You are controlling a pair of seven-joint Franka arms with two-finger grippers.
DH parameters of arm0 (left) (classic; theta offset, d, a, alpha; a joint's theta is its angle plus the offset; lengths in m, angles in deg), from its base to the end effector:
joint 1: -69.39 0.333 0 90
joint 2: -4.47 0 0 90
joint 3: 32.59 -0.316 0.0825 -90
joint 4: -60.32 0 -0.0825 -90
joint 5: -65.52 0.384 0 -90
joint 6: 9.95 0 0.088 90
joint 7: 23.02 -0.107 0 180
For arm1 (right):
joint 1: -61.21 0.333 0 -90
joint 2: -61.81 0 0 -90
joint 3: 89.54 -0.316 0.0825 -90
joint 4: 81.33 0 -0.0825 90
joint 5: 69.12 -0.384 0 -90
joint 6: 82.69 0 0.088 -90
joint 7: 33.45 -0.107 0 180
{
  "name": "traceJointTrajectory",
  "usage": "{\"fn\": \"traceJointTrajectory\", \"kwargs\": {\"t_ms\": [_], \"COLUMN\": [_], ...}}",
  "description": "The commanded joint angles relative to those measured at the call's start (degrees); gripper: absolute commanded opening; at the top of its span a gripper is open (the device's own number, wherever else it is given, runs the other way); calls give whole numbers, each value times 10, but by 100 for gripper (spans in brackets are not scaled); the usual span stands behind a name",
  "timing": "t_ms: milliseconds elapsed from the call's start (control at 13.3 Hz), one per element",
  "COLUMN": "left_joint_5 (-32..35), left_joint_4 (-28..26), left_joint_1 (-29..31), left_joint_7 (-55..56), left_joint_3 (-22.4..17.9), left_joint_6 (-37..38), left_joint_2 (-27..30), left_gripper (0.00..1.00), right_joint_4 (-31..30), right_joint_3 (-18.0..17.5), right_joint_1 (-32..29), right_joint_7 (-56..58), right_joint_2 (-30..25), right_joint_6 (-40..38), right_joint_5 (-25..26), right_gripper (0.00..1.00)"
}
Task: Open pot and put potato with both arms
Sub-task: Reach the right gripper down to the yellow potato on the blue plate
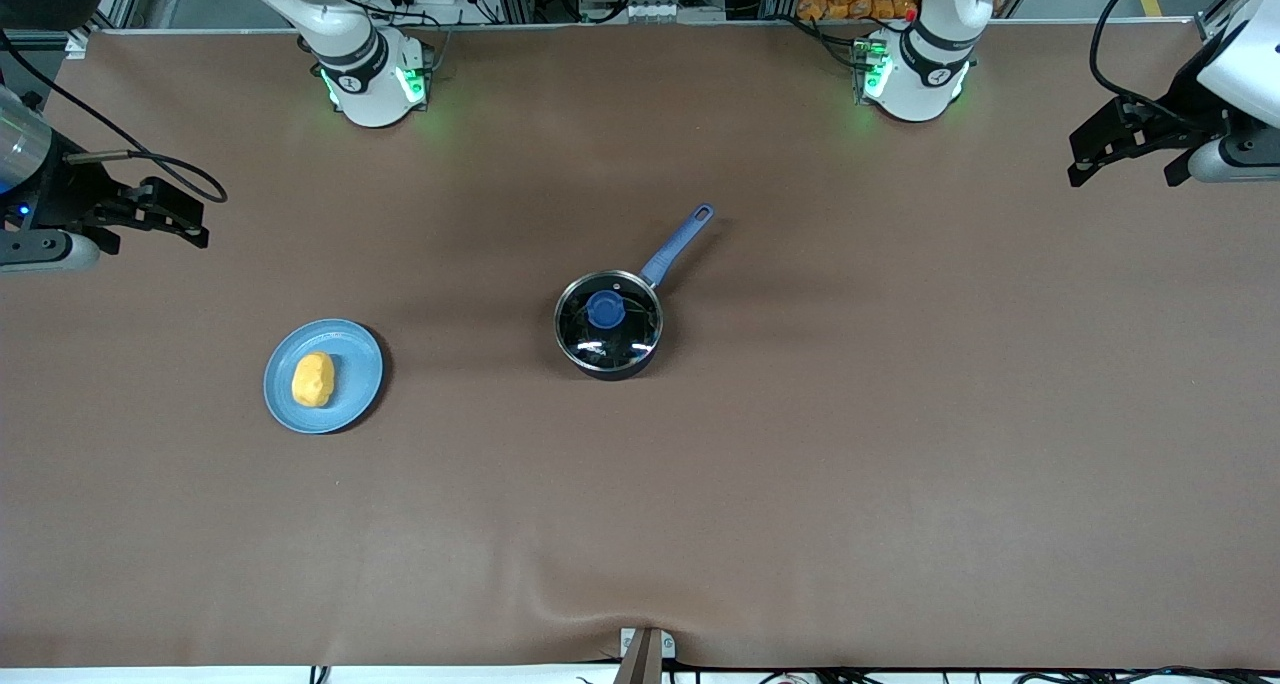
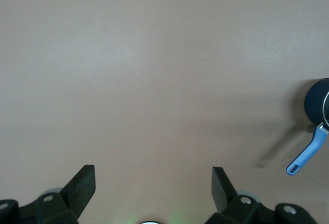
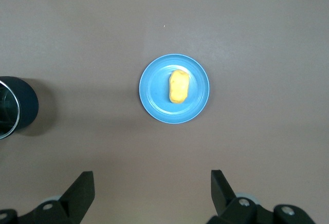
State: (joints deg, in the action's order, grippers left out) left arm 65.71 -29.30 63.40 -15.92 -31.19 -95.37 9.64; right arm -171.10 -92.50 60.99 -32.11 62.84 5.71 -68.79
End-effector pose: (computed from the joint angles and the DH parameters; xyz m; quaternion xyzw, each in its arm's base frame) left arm 0.5134 -0.0669 0.6689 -1.0000 0.0023 -0.0087 0.0017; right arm 0.5561 0.0257 0.6140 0.9991 0.0356 -0.0209 0.0027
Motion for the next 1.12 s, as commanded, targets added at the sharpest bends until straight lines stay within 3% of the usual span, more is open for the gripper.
{"fn": "traceJointTrajectory", "kwargs": {"t_ms": [0,375,525,750,1050], "left_joint_5": [-6,-6,-6,-6,-7], "left_joint_4": [17,23,22,21,21], "left_joint_1": [3,4,4,3,4], "left_joint_7": [-2,-5,-5,-2,-4], "left_joint_3": [0,0,0,0,0], "left_joint_6": [14,14,14,14,14], "left_joint_2": [-7,-8,-9,-11,-10], "left_gripper": [100,100,100,100,100], "right_joint_4": [-10,-15,-44,-122,-255], "right_joint_3": [-1,-1,0,0,0], "right_joint_1": [-1,-2,-13,-17,-27], "right_joint_7": [-9,-9,-3,-4,1], "right_joint_2": [-14,-14,-14,-12,30], "right_joint_6": [-2,-2,25,106,300], "right_joint_5": [6,6,6,6,6], "right_gripper": [100,100,100,100,100]}}
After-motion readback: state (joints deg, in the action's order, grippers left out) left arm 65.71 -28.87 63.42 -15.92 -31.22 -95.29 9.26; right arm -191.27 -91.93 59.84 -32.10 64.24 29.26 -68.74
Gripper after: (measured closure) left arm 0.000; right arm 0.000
